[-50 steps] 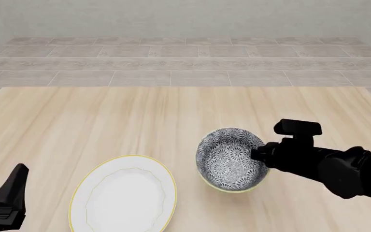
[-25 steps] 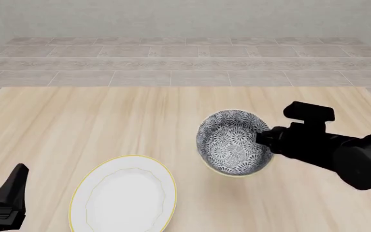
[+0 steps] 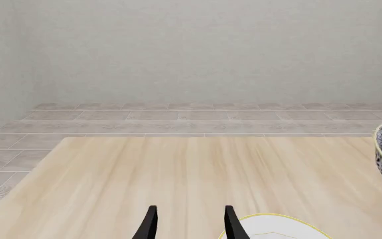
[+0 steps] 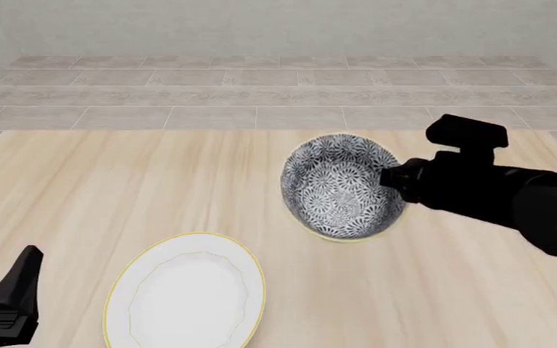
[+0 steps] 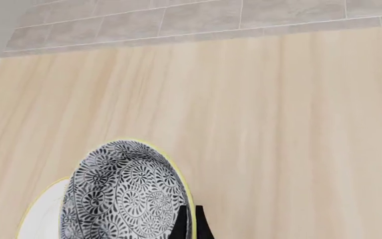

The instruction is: Put the bowl on the plate.

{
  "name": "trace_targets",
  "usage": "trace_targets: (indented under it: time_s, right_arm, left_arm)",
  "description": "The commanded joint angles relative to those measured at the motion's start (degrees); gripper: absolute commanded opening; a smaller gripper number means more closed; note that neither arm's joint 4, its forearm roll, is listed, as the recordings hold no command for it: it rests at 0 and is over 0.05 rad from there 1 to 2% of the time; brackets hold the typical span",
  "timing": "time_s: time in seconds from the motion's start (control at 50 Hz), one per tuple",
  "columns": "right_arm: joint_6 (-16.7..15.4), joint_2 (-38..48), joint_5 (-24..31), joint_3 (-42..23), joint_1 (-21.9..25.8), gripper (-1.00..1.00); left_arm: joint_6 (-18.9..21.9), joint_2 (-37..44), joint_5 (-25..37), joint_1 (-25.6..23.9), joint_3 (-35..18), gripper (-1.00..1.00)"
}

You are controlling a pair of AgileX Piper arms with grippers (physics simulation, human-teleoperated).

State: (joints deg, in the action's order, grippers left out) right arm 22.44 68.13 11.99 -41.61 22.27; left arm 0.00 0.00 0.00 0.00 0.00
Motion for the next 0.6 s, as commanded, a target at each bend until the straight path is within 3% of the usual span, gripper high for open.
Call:
trace_targets:
  time_s: [0.02,0.26,0.6]
  right_arm:
    - [-0.3,-0.3,3.4,-5.1,3.5,-1.00]
    - [-1.0,0.4,7.3,-11.5,8.4,-1.00]
    - [-0.6,3.9,8.0,-15.9,14.3,-1.00]
  left_arm:
    - [0.0,0.0,0.0,0.0,0.0,1.00]
    - [0.0,0.0,0.0,0.0,0.0,1.00]
    - [0.0,0.0,0.0,0.0,0.0,1.00]
